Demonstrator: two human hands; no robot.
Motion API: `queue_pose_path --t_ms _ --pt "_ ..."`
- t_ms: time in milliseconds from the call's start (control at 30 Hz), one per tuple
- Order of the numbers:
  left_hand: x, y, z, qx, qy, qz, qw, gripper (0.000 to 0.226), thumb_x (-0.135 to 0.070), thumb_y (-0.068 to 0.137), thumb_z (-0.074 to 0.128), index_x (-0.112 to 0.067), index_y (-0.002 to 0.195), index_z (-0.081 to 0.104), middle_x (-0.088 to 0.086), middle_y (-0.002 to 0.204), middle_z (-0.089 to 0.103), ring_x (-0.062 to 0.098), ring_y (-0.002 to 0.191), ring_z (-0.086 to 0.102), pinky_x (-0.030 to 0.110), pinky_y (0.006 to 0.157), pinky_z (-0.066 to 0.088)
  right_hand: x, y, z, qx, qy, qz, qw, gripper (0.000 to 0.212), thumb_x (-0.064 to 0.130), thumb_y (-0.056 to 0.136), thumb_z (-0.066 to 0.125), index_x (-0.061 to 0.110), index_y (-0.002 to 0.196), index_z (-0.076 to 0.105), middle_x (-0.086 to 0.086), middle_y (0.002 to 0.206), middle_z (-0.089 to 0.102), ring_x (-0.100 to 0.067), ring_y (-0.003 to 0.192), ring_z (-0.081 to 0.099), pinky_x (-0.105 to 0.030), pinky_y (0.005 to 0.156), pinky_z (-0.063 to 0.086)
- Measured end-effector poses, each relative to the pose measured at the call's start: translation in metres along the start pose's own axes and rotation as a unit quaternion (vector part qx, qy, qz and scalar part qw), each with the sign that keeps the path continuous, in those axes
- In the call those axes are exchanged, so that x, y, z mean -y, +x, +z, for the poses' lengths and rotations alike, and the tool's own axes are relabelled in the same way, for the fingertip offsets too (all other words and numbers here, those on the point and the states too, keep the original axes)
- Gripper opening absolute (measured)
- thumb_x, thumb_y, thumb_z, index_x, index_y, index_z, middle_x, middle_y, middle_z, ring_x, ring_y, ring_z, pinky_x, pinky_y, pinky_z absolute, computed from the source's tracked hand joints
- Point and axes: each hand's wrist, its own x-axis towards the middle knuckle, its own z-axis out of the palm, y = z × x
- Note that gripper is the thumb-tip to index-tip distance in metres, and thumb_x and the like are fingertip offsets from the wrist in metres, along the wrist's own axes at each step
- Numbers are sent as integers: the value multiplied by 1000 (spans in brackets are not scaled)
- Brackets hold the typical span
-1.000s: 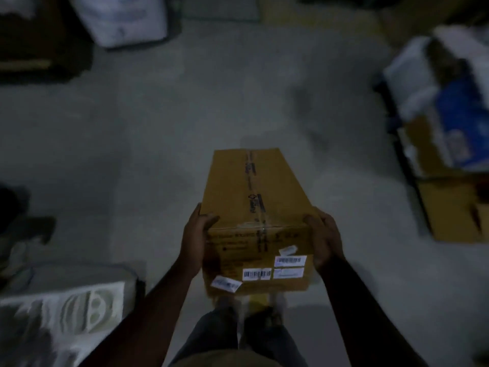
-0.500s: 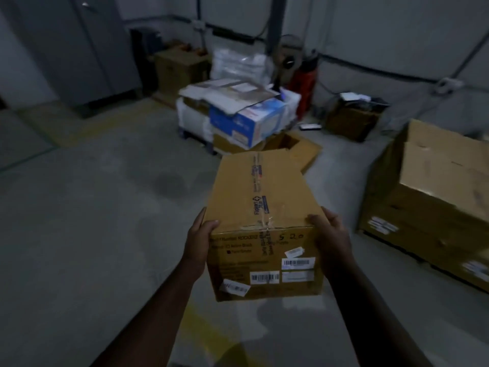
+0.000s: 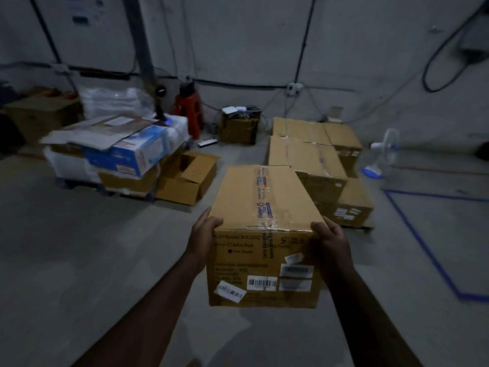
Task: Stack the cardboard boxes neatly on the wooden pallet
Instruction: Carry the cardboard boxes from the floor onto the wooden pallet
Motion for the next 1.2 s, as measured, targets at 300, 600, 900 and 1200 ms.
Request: queue_pose_path --t_ms 300,600,900,1200 --pt "26 81 168 90 26 -11 996 32 -9 95 50 -19 120 68 17 109 74 30 88 73 36 67 59 32 119 -105 -107 8 -4 994 38 21 95 69 23 132 60 -13 119 69 -34 107 68 -60 93 58" --pt "59 224 342 157 22 -53 986 42 -17 95 51 -25 135 59 14 115 73 36 99 73 56 84 58 83 301 -182 -174 22 6 985 35 14 94 68 17 129 62 -18 116 70 -38 106 68 -57 91 58" --pt "85 335 526 177 23 -91 980 48 -21 90 56 -26 138 58 12 116 74 34 104 71 49 82 59 145 474 -281 -210 28 5 977 33 15 93 70 22 125 63 -12 106 71 -32 93 68 -48 82 58" --pt "111 417 738 116 25 -120 986 47 -15 97 55 -26 143 50 12 119 71 30 101 72 38 70 58 200 694 -410 -181 3 25 983 32 18 92 72 25 122 66 -15 116 70 -39 111 66 -56 92 56"
